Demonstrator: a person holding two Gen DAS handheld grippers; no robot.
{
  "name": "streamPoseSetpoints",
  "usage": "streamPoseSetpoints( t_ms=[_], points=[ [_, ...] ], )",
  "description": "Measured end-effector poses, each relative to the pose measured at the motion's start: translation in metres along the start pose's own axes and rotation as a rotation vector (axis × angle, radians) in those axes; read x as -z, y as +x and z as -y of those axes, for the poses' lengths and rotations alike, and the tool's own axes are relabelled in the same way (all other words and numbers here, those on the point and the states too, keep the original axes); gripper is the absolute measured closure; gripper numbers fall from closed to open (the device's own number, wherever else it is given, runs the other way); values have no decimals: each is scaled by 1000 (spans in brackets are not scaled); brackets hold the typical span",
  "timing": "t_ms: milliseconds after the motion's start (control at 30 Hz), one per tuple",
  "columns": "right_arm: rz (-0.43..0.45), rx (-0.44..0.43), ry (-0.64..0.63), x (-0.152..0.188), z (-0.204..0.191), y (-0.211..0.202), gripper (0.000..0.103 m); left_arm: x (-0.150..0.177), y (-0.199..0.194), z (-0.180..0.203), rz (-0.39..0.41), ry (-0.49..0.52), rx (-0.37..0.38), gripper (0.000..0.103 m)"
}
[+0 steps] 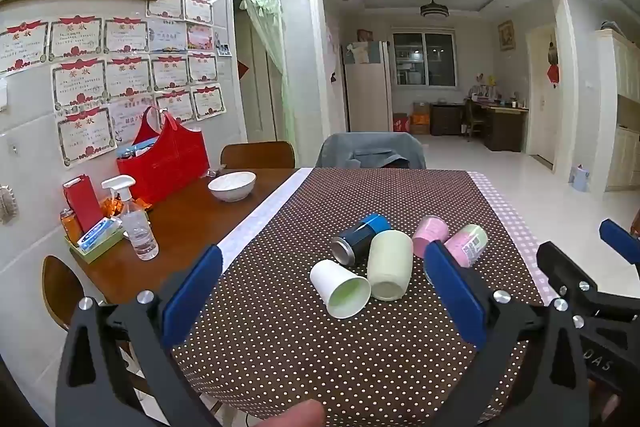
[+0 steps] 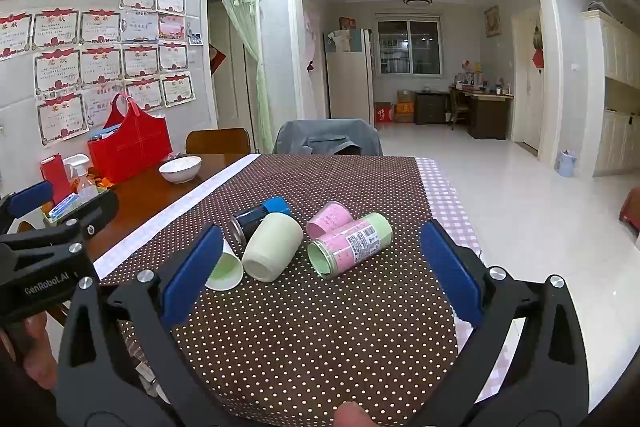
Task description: Flip cup upside down
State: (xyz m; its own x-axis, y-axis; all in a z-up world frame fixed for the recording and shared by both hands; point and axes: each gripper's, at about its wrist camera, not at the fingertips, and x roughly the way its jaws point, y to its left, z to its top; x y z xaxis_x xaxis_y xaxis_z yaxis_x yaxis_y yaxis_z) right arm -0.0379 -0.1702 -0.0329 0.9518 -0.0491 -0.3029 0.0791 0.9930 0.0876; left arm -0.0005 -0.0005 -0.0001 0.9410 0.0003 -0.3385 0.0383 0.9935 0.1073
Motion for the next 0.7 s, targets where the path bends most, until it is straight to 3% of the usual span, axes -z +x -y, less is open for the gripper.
streamPoseSetpoints(
  t_ms=[700],
  points=[
    [-2, 3, 3, 0, 1, 0, 6, -1, 0, 1, -11, 4, 3, 4]
  ],
)
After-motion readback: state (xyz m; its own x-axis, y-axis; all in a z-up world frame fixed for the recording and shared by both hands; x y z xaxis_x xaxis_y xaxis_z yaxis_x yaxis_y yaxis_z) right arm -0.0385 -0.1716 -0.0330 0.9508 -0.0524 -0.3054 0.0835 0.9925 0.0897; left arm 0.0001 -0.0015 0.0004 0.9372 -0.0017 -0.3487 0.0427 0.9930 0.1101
